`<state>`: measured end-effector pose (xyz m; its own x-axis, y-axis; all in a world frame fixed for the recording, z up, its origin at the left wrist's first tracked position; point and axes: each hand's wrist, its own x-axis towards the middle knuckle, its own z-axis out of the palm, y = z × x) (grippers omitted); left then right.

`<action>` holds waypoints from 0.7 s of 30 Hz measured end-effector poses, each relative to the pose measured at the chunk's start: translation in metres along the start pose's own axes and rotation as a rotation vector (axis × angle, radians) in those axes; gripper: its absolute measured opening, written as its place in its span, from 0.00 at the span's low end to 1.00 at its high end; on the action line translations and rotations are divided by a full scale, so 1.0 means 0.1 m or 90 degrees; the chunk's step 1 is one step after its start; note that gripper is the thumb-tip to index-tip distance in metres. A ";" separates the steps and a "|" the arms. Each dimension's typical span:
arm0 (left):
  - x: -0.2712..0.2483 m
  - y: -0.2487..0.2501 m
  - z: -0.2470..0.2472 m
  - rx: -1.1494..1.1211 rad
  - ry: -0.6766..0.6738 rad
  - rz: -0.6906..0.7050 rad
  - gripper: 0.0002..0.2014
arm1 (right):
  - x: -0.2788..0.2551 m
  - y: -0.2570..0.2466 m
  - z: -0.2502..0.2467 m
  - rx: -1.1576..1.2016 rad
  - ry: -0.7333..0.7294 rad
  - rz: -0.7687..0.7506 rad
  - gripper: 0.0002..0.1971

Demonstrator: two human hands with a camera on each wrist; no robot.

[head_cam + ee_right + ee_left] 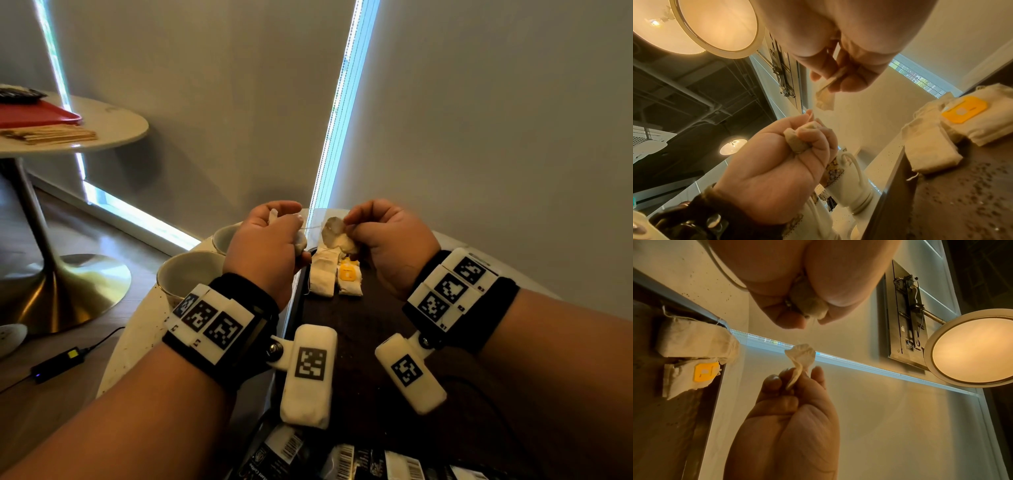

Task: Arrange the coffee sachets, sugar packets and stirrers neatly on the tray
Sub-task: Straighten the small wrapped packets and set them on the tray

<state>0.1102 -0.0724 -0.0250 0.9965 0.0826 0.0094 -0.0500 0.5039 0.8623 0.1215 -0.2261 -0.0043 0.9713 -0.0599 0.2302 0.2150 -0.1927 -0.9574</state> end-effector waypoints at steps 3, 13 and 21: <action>0.00 0.00 0.01 -0.026 0.010 -0.015 0.10 | 0.01 0.00 -0.02 0.007 0.029 0.004 0.19; 0.02 -0.01 0.00 -0.011 -0.007 -0.029 0.06 | 0.07 0.01 -0.03 -0.001 0.103 0.029 0.20; 0.01 -0.07 -0.02 0.078 -0.091 -0.059 0.07 | -0.08 -0.01 0.02 0.007 -0.043 0.017 0.17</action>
<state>0.1112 -0.0740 -0.0321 0.9962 -0.0867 -0.0078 0.0415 0.3945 0.9179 0.1132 -0.2234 -0.0053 0.9812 0.0019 0.1930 0.1902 -0.1809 -0.9649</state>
